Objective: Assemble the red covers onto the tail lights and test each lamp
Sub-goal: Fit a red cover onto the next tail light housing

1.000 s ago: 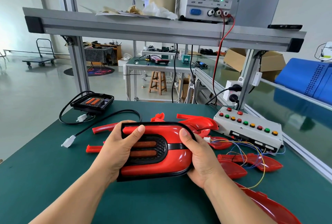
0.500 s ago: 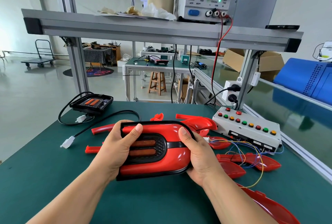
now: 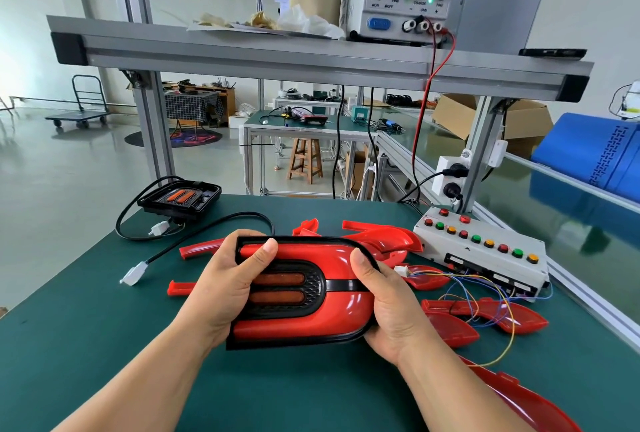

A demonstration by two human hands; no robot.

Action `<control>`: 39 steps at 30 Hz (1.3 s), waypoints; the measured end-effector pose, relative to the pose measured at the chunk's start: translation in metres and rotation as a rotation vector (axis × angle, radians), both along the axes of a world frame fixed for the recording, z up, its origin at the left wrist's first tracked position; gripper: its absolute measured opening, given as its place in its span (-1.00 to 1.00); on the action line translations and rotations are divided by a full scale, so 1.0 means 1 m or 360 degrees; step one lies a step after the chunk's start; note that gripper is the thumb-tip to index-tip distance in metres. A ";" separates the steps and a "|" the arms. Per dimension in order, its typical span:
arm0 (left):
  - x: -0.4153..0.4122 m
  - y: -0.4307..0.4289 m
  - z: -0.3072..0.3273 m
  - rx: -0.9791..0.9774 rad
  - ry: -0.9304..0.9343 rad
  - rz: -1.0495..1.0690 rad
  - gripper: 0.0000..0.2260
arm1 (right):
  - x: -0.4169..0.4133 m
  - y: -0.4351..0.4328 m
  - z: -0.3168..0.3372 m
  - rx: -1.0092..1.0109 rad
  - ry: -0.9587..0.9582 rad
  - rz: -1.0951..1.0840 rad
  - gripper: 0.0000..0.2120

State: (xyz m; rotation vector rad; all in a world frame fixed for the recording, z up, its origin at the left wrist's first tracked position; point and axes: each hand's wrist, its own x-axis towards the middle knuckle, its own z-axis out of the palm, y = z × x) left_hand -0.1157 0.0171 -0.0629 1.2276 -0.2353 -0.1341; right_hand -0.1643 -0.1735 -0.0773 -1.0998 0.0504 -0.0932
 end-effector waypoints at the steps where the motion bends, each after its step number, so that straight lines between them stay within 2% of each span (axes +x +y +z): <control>1: 0.000 0.000 0.000 -0.0005 0.0006 -0.0005 -0.72 | 0.000 0.000 0.000 -0.0012 -0.0003 -0.0001 -0.44; 5: -0.001 0.000 -0.001 -0.0013 0.0021 0.0005 -0.66 | 0.000 -0.002 0.001 -0.0047 -0.0032 0.0057 -0.49; 9: 0.000 0.006 0.000 -0.0038 0.0041 -0.0027 -0.65 | -0.002 -0.003 0.002 -0.0030 -0.0083 0.0172 -0.71; 12: 0.001 0.008 -0.002 -0.0054 0.0025 -0.0058 -0.56 | -0.003 -0.002 0.002 -0.0010 -0.0095 0.0193 -0.76; 24: 0.004 0.006 -0.005 -0.0016 -0.0001 0.0032 -0.66 | -0.001 0.001 0.002 -0.0100 -0.0094 0.0097 -0.66; 31: 0.004 0.004 -0.002 0.0018 -0.0028 0.0031 -0.69 | -0.002 0.001 0.002 -0.0076 -0.0112 0.0042 -0.76; 39: 0.003 0.003 0.005 0.0003 -0.0011 0.0030 -0.73 | -0.002 0.002 0.002 -0.0067 -0.0148 0.0019 -0.77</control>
